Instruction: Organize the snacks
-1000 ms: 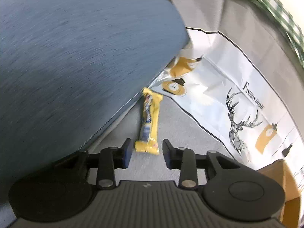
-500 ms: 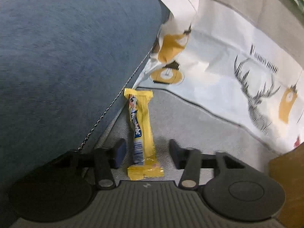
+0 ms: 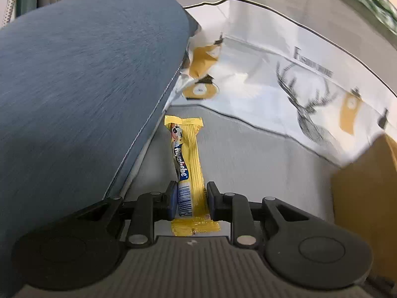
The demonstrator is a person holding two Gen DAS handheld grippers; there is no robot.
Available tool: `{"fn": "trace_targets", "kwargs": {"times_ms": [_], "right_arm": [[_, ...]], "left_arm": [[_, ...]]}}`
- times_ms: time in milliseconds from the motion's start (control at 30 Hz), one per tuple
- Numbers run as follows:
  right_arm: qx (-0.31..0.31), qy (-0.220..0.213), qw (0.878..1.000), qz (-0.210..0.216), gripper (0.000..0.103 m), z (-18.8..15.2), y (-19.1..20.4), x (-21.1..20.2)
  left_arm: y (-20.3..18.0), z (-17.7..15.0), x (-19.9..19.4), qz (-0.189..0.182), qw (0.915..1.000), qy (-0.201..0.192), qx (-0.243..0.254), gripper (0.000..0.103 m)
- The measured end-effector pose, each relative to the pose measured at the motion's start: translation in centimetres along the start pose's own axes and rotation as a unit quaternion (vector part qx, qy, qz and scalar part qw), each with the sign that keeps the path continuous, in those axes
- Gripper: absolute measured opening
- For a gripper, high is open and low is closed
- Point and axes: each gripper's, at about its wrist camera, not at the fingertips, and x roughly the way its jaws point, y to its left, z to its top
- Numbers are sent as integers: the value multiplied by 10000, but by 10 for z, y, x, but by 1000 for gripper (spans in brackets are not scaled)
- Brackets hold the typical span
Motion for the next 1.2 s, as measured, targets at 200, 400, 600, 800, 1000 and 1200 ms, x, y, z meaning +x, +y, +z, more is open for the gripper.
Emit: {"fn": "trace_targets", "kwargs": {"times_ms": [200,400,600,800,1000,1200], "right_arm": [[-117,-139,9996,238,0,-16,4,-49],[-7,-76,9992,383,1,-44,4,-95],[157,-209,9988,406,15,-46,6,-94],[-98,-177,9997,-129,48,-40,10,-59],[-20,-49,9995,-319,65,-29,2,-16],[-30,270,9995,-177,45,-28,1,16]], "left_arm": [[13,-32,-53,-386,9991,-3,186,27],[38,-45,-76,-691,9972,167,-252,27],[38,-56,-54,-629,9930,970,-242,27],[34,-56,-39,-537,9910,1226,-91,27],[39,-56,-30,-500,9889,1391,-141,27],[40,-55,-28,-519,9884,1425,-94,27]]}}
